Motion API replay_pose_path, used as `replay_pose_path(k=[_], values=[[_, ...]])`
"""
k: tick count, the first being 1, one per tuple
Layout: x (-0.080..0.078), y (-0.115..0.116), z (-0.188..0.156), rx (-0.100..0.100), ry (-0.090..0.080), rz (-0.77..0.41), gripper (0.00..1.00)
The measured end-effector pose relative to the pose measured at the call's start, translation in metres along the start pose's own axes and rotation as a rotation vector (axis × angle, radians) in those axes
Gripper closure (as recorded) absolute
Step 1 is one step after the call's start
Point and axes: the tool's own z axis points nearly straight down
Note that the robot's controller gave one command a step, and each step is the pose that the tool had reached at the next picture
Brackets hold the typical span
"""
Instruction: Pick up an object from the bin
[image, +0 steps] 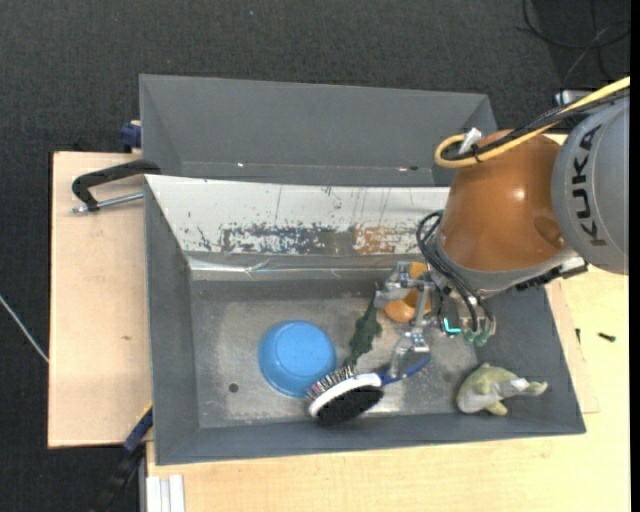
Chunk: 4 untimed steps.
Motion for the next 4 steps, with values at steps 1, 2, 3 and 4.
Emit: replay_pose_path(k=[1, 2, 3, 4], values=[[0.013, 0.019, 0.114, 0.002, -0.010, -0.367, 0.00], [0.013, 0.056, 0.084, 0.002, -0.012, -0.785, 0.00], [0.002, 0.025, 0.085, 0.005, -0.009, -1.198, 0.00], [0.007, 0.050, 0.109, 0.015, 0.002, -1.564, 0.00]])
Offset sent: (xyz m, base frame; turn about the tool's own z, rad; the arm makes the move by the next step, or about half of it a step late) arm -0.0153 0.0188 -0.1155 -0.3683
